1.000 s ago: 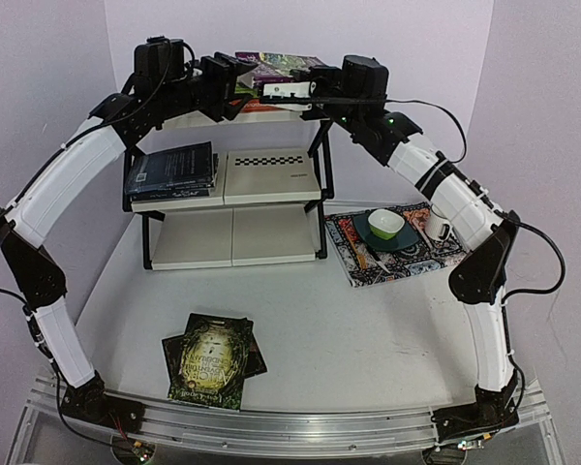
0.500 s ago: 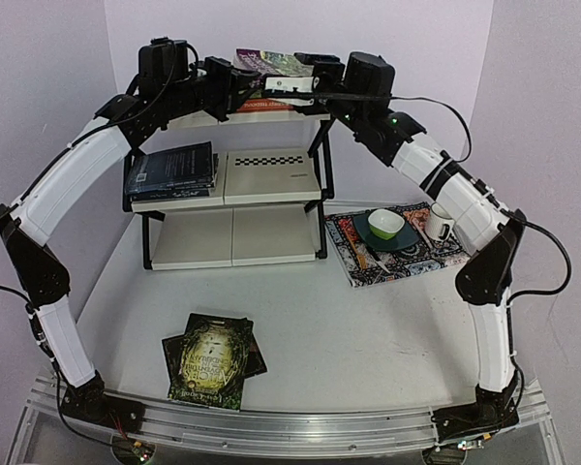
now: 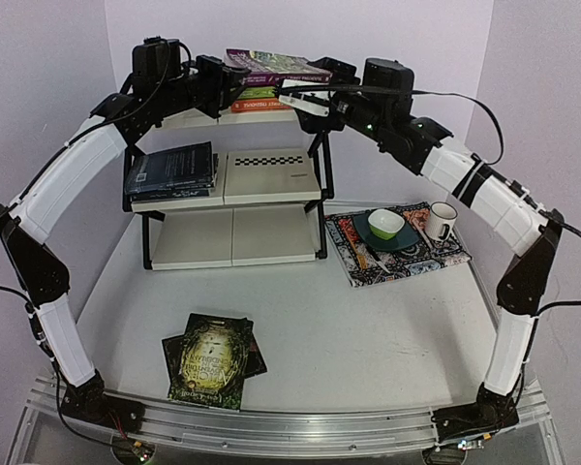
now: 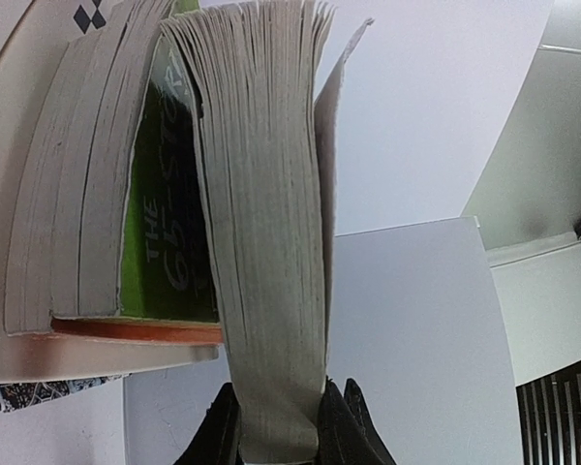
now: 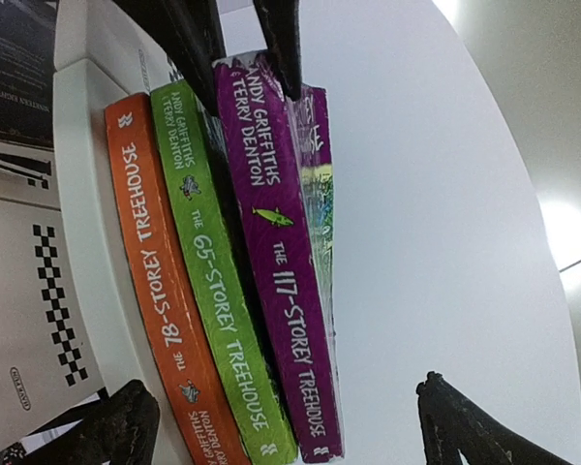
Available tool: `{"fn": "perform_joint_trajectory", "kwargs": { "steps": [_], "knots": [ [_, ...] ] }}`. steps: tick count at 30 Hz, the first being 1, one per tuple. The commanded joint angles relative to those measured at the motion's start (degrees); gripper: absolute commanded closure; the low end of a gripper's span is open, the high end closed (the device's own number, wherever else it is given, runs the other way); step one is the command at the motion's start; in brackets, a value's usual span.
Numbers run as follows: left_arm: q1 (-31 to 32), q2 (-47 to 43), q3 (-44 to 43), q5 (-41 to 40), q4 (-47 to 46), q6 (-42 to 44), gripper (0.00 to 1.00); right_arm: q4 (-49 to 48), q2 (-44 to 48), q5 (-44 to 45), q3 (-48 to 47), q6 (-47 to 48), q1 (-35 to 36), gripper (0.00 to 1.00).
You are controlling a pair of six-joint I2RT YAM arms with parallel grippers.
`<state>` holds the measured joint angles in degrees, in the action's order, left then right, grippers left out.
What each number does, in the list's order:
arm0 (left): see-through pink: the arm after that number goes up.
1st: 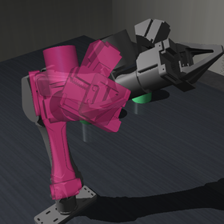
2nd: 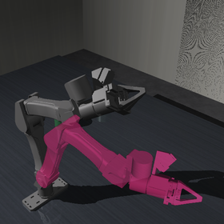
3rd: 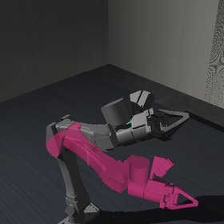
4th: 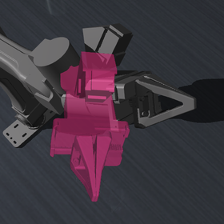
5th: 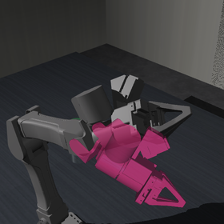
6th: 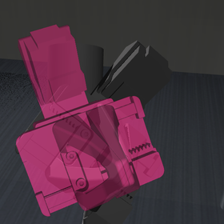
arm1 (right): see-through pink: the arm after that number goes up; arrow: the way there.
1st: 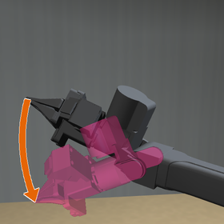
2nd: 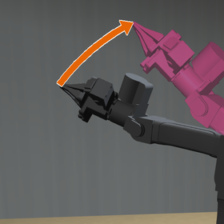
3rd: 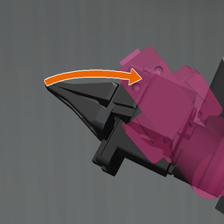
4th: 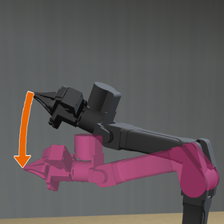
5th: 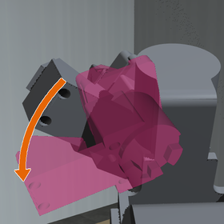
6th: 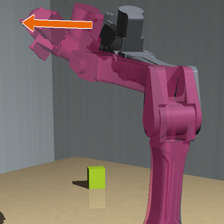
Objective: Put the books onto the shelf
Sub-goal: Pass from the right arm to the left, then place the book in the book pile on the shelf.
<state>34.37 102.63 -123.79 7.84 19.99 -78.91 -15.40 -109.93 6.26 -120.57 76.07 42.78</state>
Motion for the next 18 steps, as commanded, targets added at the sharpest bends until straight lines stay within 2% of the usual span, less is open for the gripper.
{"fn": "perform_joint_trajectory", "kwargs": {
  "steps": [1, 8, 18],
  "knots": [
    [-1.3, -2.3, -4.2, -0.7, -5.1, -0.8, 1.00, 1.8, 7.6, -0.6, 1.0, -14.1, 0.2, 0.07],
    [-3.8, -1.4, -4.9, 4.2, -5.2, -4.6, 1.00, 12.3, 8.7, -0.2, -0.8, -27.4, 0.0, 0.07],
    [-5.9, 1.5, -7.6, 12.5, -5.4, -8.1, 1.00, 14.6, 8.8, -0.1, -0.4, -40.2, -1.4, 0.08]
  ]
}}
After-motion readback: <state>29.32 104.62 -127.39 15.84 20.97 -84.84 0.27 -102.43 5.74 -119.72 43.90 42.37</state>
